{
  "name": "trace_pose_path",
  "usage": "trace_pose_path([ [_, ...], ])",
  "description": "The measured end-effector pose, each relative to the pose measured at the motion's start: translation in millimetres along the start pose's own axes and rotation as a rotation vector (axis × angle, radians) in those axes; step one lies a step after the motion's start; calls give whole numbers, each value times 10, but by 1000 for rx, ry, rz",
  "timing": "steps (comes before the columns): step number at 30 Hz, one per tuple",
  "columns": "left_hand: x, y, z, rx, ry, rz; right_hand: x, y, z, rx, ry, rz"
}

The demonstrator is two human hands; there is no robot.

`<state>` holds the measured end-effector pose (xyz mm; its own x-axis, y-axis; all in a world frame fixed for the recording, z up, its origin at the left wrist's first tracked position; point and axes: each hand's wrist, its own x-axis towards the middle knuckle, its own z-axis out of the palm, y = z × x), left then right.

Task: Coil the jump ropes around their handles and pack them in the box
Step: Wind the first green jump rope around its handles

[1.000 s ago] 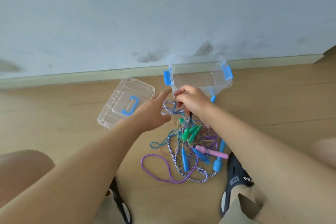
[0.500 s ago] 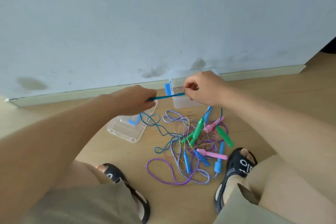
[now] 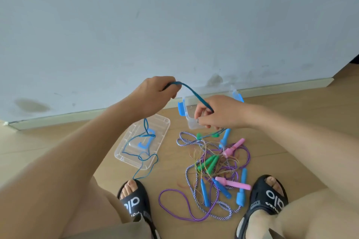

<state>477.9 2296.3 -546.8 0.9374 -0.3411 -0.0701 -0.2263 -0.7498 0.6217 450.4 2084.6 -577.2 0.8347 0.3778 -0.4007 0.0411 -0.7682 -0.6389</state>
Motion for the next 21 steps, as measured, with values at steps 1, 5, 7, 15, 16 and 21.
trace_pose_path([
  [1, 60, -36, -31, 2, 18, -30, 37, 27, -32, -34, 13, 3],
  [5, 278, -331, -163, -175, 181, -245, 136, 215, -228, -83, 40, 63],
  [7, 360, -548, -255, -407, 320, -367, 158, 303, -289, -126, -36, 114],
  [15, 277, -977, -34, 65, -246, -565, 252, 118, -284, 645, -113, 282],
  [16, 262, -869, 5, 87, -294, -503, 286, 55, -277, 804, -79, 290],
  [21, 134, -180, 89, -594, -490, -303, 438, -179, -239, 1413, 37, 300],
])
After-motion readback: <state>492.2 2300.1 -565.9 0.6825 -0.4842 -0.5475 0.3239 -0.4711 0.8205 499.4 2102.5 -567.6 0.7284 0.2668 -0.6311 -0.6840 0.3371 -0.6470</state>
